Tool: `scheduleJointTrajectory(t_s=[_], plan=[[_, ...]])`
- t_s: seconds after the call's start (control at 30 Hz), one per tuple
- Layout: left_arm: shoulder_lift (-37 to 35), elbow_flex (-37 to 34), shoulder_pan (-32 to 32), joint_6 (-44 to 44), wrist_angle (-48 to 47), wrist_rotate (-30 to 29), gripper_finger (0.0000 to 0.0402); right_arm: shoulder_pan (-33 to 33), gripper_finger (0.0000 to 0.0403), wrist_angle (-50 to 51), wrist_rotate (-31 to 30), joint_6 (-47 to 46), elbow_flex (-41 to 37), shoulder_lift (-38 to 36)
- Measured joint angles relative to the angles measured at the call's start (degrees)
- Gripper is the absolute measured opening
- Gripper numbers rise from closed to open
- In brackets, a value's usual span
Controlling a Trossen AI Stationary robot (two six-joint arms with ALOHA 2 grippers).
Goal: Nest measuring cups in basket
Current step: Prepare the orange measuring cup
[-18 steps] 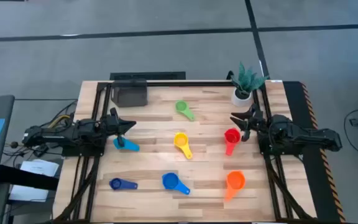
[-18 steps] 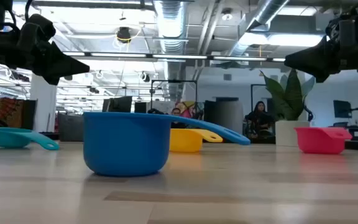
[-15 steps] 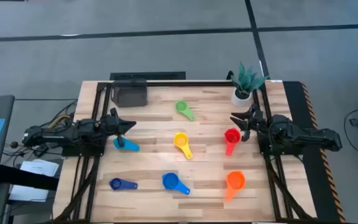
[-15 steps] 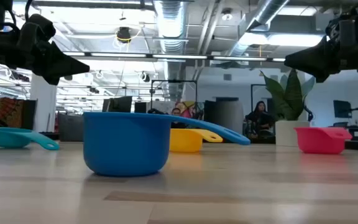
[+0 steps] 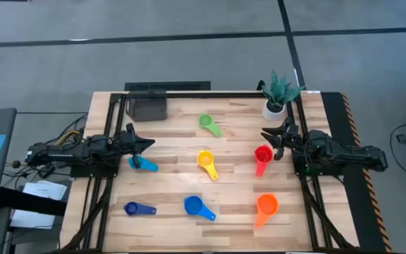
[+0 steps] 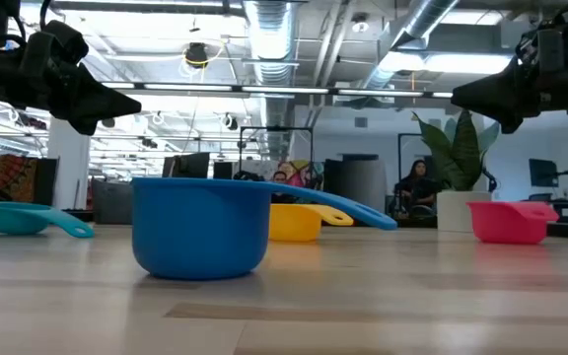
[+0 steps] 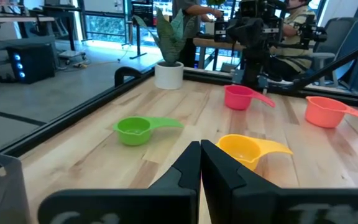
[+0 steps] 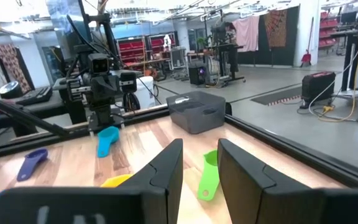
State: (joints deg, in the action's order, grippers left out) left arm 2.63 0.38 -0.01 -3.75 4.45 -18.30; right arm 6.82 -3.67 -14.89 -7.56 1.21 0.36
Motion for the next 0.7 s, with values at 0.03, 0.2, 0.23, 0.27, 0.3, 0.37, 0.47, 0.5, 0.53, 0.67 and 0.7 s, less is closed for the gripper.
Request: scheduleJointTrajectory(t_s=[0.03, 0.2, 0.23, 0.27, 0.3, 0.37, 0.47, 0.5, 0.53, 0.67, 0.7], plan=[[0.0, -0.01, 0.0, 0.02, 0.01, -0.09, 0.0, 0.01, 0.0124, 0.01, 0.0, 0.01, 0.0, 0.0], [0.0, 0.0, 0.0, 0.08, 0.0, -0.59, 0.0, -0.01, 0.0124, -0.01, 0.02, 0.01, 0.0, 0.0], [0.0, -0.02, 0.0, 0.29, -0.02, -1.01, 0.0, 0.01, 0.0124, -0.08, 0.02, 0.05, 0.0, 0.0], [0.0, -0.01, 0.0, 0.36, 0.0, -1.57, 0.0, 0.01, 0.0124, -0.19, 0.01, 0.41, 0.0, 0.0], [0.0, -0.02, 0.0, 0.4, 0.0, -1.86, 0.0, 0.0, 0.0124, -0.48, 0.0, 1.58, 0.0, 0.0], [0.0, -0.02, 0.0, -0.25, 0.04, -2.1, 0.0, 0.01, 0.0124, -2.51, 0.02, 3.24, 0.0, 0.0], [0.0, 0.0, -0.02, -7.15, 0.53, -4.6, 0.0, 0.01, 0.0124, -9.11, 0.0, 1.86, 0.02, -0.02], [0.0, 0.1, -0.02, -10.08, 0.86, -5.54, 0.0, -0.01, 0.0124, -10.6, -0.02, 0.47, 0.13, -0.02], [-0.01, 0.29, -0.02, -13.28, 1.03, -6.47, 0.0, 0.01, 0.0124, -10.92, -0.26, -1.38, 0.54, -0.02], [0.01, 1.97, 0.0, -20.86, 1.93, -8.24, 0.0, 0.01, 0.0124, -3.98, -2.45, -8.51, 5.06, 0.27], [-0.1, 2.36, 0.0, -21.07, 2.55, -9.01, 0.0, 0.0, 0.0124, -0.7, -2.84, -9.87, 6.52, 0.93]])
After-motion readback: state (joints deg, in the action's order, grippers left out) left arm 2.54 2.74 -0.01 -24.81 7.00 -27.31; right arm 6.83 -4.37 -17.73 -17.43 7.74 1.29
